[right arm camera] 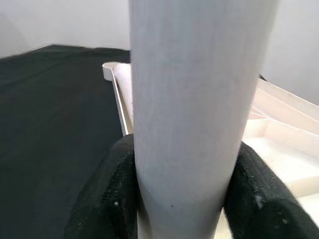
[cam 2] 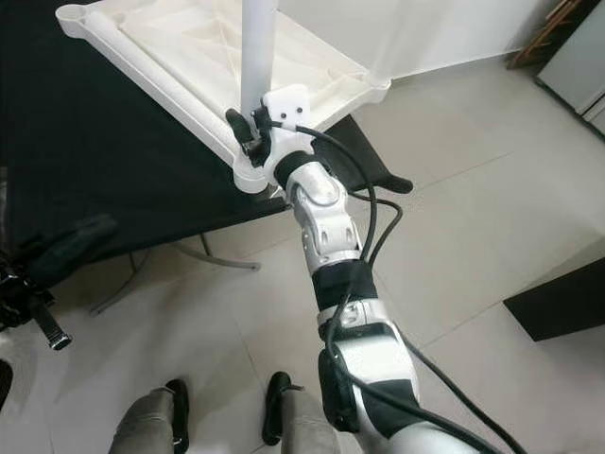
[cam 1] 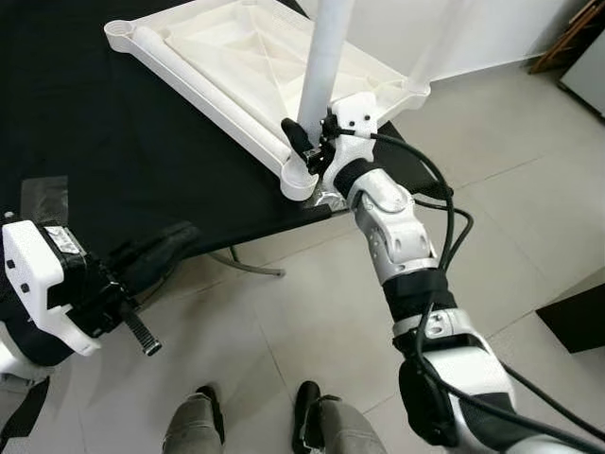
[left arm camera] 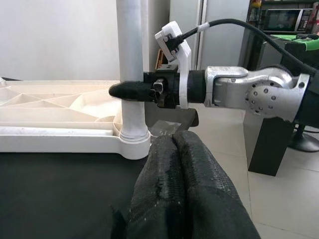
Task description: Building children table
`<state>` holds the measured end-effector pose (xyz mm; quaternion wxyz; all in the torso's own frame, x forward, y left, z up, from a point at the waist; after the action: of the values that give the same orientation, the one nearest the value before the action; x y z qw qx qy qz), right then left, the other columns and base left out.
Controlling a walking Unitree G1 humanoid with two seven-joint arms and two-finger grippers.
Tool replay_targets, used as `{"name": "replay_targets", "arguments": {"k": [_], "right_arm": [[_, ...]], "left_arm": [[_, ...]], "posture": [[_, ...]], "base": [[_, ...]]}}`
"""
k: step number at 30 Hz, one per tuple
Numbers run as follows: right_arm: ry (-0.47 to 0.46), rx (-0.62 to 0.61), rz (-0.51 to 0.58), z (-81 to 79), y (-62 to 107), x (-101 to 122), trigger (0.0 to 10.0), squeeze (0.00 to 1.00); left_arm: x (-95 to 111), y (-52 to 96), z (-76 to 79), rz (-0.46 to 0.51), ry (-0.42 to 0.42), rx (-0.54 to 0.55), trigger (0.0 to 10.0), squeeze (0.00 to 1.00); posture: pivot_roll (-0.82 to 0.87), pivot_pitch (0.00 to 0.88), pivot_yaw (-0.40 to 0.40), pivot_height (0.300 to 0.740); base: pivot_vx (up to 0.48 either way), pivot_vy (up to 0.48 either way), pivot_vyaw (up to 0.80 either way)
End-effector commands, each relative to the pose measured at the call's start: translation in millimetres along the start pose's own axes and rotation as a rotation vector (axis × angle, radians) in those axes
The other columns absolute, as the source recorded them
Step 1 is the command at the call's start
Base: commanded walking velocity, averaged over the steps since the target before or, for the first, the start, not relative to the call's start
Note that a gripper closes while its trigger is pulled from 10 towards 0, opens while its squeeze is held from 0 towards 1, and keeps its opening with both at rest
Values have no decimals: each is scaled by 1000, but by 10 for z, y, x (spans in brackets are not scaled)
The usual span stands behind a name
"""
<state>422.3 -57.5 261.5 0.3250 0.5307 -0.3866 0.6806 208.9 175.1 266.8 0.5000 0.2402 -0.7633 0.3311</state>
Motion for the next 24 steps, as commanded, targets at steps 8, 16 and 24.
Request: {"name": "replay_targets", "arguments": {"k": [8,16,24], "right_arm": [[66,327,34,-87,47,188,10000,0],[242,694,-11,-93,153,249,10000,0],[260,656,-4,-14,41,411,10000,0]], "left_arm": [[10,-13,54,7,6,-24,10000,0],[17,-21,89,8,15,-29,10000,0],[28,13,103,-7,17,-21,10000,0]], "posture": [[119,336,-144,740],[129,361,-145,740],[143,383,-146,740]], "base": [[0,0,0],[0,0,0],[0,0,0]]}}
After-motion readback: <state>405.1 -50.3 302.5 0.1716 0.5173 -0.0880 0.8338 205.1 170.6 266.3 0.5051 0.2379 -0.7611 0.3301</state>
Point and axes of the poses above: a point about 5 cm out from each wrist's last joint towards the gripper, its own y axis pointing back from the gripper into the wrist, its own x axis along the axis of the wrist's last joint, z = x × y, the point moved 4 cm from there along -y, pointing out of the wrist towards the gripper, and after that the axes turned 1 degree about -y, right-handed, at the moved point
